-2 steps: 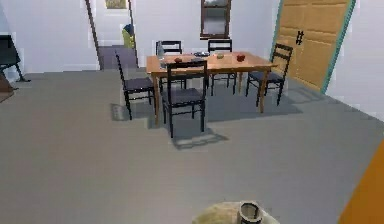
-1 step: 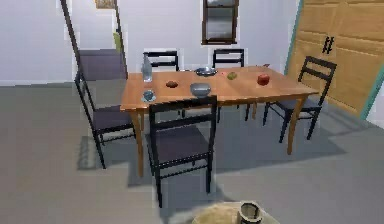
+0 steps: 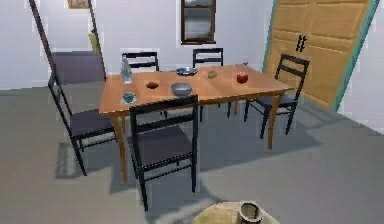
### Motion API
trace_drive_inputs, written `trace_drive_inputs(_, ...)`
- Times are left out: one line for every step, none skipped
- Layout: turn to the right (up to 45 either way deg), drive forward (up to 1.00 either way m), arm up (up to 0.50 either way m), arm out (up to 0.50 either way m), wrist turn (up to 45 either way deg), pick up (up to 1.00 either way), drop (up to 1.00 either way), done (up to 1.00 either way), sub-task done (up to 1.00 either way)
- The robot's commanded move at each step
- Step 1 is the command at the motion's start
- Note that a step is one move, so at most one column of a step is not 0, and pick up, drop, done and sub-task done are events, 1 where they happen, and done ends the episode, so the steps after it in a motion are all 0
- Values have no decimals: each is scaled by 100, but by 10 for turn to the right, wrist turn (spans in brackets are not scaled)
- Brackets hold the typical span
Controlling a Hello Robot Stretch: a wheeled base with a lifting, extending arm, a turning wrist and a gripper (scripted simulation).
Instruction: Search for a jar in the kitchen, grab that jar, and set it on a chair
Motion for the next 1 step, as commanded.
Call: trace_drive_inputs(0,55,0,0,0,0,0,0,0)
